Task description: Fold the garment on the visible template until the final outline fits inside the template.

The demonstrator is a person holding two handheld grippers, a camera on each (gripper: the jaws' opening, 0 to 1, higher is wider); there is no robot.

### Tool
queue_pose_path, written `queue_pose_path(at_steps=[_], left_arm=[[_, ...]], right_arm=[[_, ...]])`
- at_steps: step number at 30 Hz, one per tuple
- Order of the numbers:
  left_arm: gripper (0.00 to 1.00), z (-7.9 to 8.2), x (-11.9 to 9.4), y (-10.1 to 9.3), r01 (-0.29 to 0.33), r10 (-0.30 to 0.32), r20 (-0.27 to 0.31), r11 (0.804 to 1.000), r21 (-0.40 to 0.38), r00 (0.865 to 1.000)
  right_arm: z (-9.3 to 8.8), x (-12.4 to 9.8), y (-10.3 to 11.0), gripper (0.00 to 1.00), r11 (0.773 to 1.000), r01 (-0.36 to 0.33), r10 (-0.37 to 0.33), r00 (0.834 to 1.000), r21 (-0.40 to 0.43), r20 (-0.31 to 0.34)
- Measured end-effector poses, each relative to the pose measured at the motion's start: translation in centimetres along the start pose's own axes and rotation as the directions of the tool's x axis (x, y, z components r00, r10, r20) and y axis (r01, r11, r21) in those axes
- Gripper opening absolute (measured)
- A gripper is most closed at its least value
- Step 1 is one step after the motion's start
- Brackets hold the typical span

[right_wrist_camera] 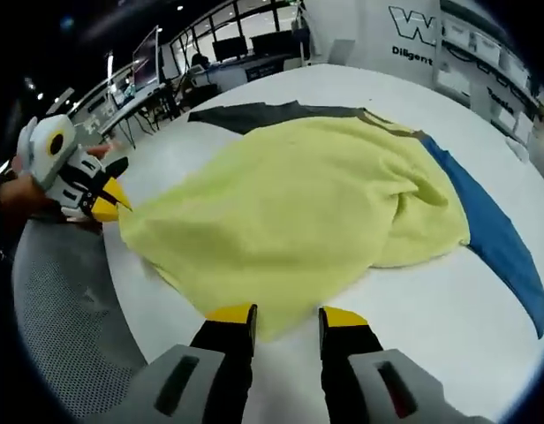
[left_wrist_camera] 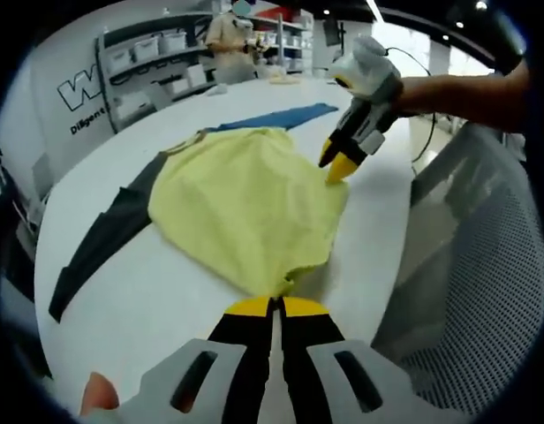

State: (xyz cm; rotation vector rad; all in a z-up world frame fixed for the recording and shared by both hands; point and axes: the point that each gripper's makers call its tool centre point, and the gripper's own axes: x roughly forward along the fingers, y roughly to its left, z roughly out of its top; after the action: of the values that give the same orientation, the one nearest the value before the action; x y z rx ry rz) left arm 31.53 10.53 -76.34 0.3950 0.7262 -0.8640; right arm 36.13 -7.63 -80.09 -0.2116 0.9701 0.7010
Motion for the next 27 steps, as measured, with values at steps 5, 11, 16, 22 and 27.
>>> queue_pose_path(at_steps=[5, 11, 16, 22, 27], left_arm=[[0.0, 0.2, 0.0, -0.1, -0.001, 0.001, 0.006, 1.0, 0.0, 1.0], [0.0, 0.3, 0.1, -0.2, 0.0, 0.0, 0.009, 1.0, -0.004, 1.0], [0.0, 1.0, -0.4, -0.1, -0.001, 0.001, 0.026, 1.0, -0.007, 1.0], [0.0, 3.5, -1.1, 0.8, -0.016, 0.016, 0.085, 1.0, -0.006, 0.996], [0.0, 7.0, -2.1, 3.2, -0.058, 0.058, 0.158, 0.998, -0.005, 0.986]], right_arm=[[-0.3, 0.4, 0.4, 0.19, 0.999, 0.007, -0.008, 1.0, -0.048, -0.008], [-0.7, 0.4, 0.8, 0.0, 0.998, -0.012, 0.01, 1.0, -0.069, -0.019], [0.4, -1.6, 1.0, 0.0, 0.998, -0.019, 0.02, 1.0, -0.053, 0.022], [2.5, -4.1, 0.9, 0.0, 0.998, 0.0, 0.005, 0.997, -0.07, 0.071], [5.9, -6.3, -0.3, 0.0, 0.996, 0.029, -0.018, 0.992, -0.088, 0.124]])
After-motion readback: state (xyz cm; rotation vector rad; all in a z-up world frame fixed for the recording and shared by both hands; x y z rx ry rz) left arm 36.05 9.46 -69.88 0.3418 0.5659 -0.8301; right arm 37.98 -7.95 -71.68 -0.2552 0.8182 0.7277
